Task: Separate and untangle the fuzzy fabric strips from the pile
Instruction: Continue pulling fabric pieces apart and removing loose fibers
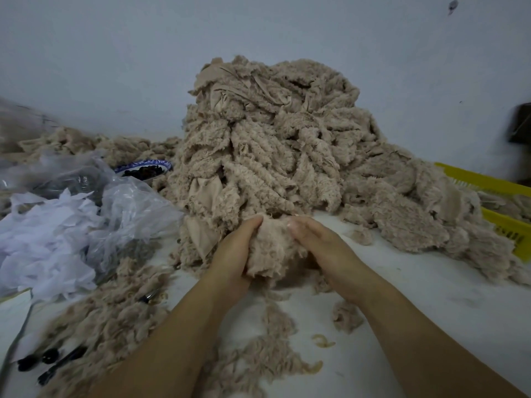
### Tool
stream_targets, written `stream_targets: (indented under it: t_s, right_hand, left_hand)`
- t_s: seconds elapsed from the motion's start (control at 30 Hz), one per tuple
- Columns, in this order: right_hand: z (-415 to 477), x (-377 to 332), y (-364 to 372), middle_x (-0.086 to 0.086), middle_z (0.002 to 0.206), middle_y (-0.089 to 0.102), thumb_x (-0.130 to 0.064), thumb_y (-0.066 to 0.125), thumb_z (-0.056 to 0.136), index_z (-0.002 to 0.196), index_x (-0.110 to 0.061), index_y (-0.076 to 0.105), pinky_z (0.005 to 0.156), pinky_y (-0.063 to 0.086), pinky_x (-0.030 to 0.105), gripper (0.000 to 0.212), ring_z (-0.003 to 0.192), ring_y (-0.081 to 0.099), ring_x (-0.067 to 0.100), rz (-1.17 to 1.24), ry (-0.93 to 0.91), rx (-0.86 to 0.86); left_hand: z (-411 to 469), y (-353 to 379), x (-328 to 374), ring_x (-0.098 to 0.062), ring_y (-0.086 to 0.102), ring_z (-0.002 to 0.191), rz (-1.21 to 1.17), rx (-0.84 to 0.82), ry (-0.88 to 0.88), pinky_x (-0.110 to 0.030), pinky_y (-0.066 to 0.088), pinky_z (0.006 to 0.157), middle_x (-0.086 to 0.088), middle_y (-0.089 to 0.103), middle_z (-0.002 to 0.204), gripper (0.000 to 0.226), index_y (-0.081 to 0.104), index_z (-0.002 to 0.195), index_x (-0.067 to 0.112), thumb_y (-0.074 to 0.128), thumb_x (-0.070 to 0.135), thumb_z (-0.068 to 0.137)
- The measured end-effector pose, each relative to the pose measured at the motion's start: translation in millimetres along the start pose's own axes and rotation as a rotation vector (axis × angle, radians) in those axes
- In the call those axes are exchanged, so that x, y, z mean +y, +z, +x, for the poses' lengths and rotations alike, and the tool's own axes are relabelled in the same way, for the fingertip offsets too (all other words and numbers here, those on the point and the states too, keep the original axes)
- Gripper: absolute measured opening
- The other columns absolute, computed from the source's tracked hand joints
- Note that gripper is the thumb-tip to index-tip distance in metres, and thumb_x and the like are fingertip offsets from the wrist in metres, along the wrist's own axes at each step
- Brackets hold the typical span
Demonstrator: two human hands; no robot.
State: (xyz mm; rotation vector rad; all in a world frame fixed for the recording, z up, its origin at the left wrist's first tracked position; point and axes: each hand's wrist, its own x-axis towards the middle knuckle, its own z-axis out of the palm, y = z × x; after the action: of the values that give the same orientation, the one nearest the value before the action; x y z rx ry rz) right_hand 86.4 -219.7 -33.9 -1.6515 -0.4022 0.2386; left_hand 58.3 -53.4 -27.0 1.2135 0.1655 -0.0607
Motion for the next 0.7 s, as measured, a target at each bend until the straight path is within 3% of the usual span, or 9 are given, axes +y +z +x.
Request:
stream_targets:
  t_s: [0.1,0.2,0.3,0.37,0.43,0.5,0.53,0.63,0.7]
  right_hand:
    - [3.1,0.0,7.5,-0.012,0.064,0.057,-0.055,0.054,0.094,0.084,-0.030,0.062,0.054,0.040,0.014,0.028,0.057,0.053,0.003,-0.245,-0.106,0.143]
    - [3.8,-3.3,8.1,-0.006,0.067,0.056,-0.047,0.048,0.099,0.076,-0.020,0.056,0.053,0.037,0.012,0.036,0.059,0.051,0.002,-0.321,-0.162,0.295]
    - [1.4,-7.3,8.0,0.001,0.065,0.051,-0.059,0.039,0.094,0.071,-0.018,0.050,0.054,0.038,0.016,0.049,0.059,0.051,0.003,-0.343,-0.162,0.344]
    - [0.0,-8.9,9.7,0.017,0.085,0.064,-0.076,0.032,0.080,0.091,-0.007,0.060,0.069,0.049,0.034,0.075,0.077,0.063,0.015,-0.272,-0.085,0.328]
    - [1.1,-9.8,10.8,0.020,0.109,0.067,-0.084,0.031,0.073,0.112,-0.012,0.064,0.084,0.053,0.043,0.088,0.100,0.063,0.031,-0.157,0.035,0.296]
    - [2.9,-9.8,11.5,0.006,0.113,0.071,-0.083,0.035,0.074,0.113,-0.032,0.066,0.078,0.054,0.033,0.071,0.103,0.065,0.020,0.004,0.081,0.272]
    - [2.9,-10.9,11.6,-0.002,0.117,0.070,-0.082,0.040,0.073,0.122,-0.038,0.062,0.083,0.053,0.031,0.070,0.104,0.064,0.012,0.090,0.089,0.265]
    - [6.3,-6.8,5.6,-0.004,0.131,0.063,-0.084,0.048,0.066,0.125,-0.036,0.060,0.106,0.045,0.047,0.077,0.118,0.059,0.018,0.192,0.087,0.303]
    - [6.6,-5.2,4.7,-0.005,0.114,0.070,-0.085,0.048,0.065,0.111,-0.034,0.067,0.108,0.043,0.051,0.071,0.114,0.060,0.021,0.165,0.061,0.303]
  left_hand:
    - [0.2,3.7,-4.1,-0.023,0.073,0.099,0.111,0.022,0.048,-0.041,0.054,0.094,-0.010,0.076,0.105,0.035,0.075,0.107,0.013,0.053,0.040,0.099]
    - [0.3,5.5,-9.1,-0.016,0.073,0.097,0.195,0.044,0.146,-0.039,0.055,0.093,-0.001,0.077,0.101,0.033,0.078,0.095,0.024,0.052,0.045,0.099]
    - [3.1,5.8,-11.7,-0.018,0.071,0.106,0.109,0.029,0.184,-0.042,0.054,0.096,-0.001,0.075,0.111,0.035,0.072,0.111,0.022,0.049,0.045,0.100]
    - [5.7,5.5,-10.2,-0.021,0.070,0.109,-0.022,-0.002,0.144,-0.042,0.053,0.097,-0.006,0.074,0.116,0.039,0.069,0.118,0.016,0.047,0.042,0.101]
    - [8.1,4.7,-8.6,-0.026,0.068,0.112,-0.111,-0.042,0.102,-0.044,0.053,0.097,-0.011,0.071,0.120,0.043,0.066,0.123,0.010,0.046,0.041,0.101]
    - [7.8,4.8,-6.8,-0.032,0.067,0.114,-0.149,-0.076,0.033,-0.048,0.049,0.101,-0.016,0.070,0.121,0.048,0.064,0.126,0.006,0.047,0.042,0.100]
    - [7.2,4.3,-6.2,-0.034,0.066,0.115,-0.125,-0.083,0.009,-0.050,0.048,0.103,-0.017,0.070,0.121,0.051,0.063,0.127,0.005,0.047,0.044,0.098]
    - [4.0,2.6,-5.8,-0.029,0.065,0.118,-0.015,-0.170,-0.003,-0.049,0.047,0.106,-0.012,0.069,0.124,0.070,0.063,0.129,0.012,0.044,0.066,0.089]
    - [-0.9,6.4,-7.7,-0.013,0.066,0.116,0.153,-0.240,0.077,-0.039,0.049,0.104,0.005,0.072,0.120,0.067,0.070,0.117,0.033,0.048,0.082,0.076]
